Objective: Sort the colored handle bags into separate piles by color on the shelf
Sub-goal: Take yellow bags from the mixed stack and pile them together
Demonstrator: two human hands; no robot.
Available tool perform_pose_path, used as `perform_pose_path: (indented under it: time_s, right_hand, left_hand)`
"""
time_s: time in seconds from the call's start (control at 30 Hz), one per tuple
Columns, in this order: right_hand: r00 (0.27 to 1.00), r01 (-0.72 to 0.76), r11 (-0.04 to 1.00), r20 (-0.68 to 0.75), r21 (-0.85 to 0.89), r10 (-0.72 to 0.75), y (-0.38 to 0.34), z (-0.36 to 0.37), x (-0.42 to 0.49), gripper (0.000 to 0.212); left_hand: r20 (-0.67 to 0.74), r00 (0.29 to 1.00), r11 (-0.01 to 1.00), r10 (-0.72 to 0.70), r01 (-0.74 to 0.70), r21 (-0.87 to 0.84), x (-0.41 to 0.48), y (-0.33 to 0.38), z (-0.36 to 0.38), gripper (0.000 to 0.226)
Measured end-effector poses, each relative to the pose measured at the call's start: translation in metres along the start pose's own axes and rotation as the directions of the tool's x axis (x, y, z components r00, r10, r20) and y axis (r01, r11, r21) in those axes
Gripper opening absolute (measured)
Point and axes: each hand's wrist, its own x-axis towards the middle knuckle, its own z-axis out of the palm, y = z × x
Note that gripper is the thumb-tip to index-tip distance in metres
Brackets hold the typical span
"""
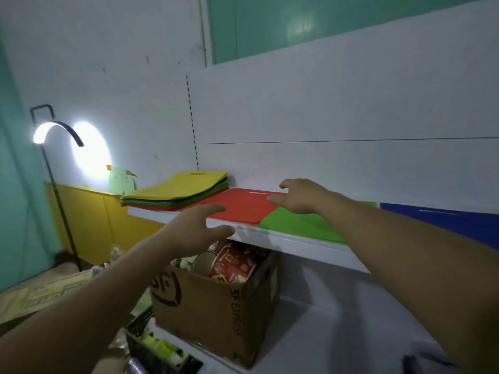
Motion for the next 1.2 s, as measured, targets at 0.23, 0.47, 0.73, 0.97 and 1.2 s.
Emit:
perform_pose_path:
  time_s: [0.23, 0.47, 0.73, 0.97, 1.2]
  right_hand:
    - [0.992, 0.127, 0.991, 0.006, 0.032, -0.127, -0.088, 0.036, 0.066, 0.071]
    - [0.982, 0.190, 0.981, 0.002, 0.037, -0.191, -0.131, 0.068, 0.160, 0.074]
    - [0.982, 0.186, 0.982, 0.007, 0.043, -0.187, -0.156, 0.088, 0.272, 0.069]
    - [0.990, 0.131, 0.991, 0.046, -0.013, -0.130, -0.162, 0.114, 0.328, 0.073]
    - [1.000, -0.016, 0.997, 0.002, -0.072, 0.016, -0.171, 0.125, 0.358, 0.074]
  left_hand:
    - [-0.067, 0.986, 0.989, -0.151, 0.150, -0.019, 0.010, -0.089, -0.030, 0.064]
    - [-0.130, 0.970, 0.977, -0.207, 0.212, 0.022, 0.053, -0.162, -0.038, 0.062]
    - [-0.160, 0.951, 0.963, -0.265, 0.269, 0.006, 0.142, -0.231, -0.058, 0.062]
    - [-0.131, 0.959, 0.968, -0.250, 0.251, -0.009, 0.200, -0.281, -0.060, 0.060]
    - [-0.060, 0.989, 0.990, -0.136, 0.134, -0.032, 0.258, -0.340, -0.062, 0.059]
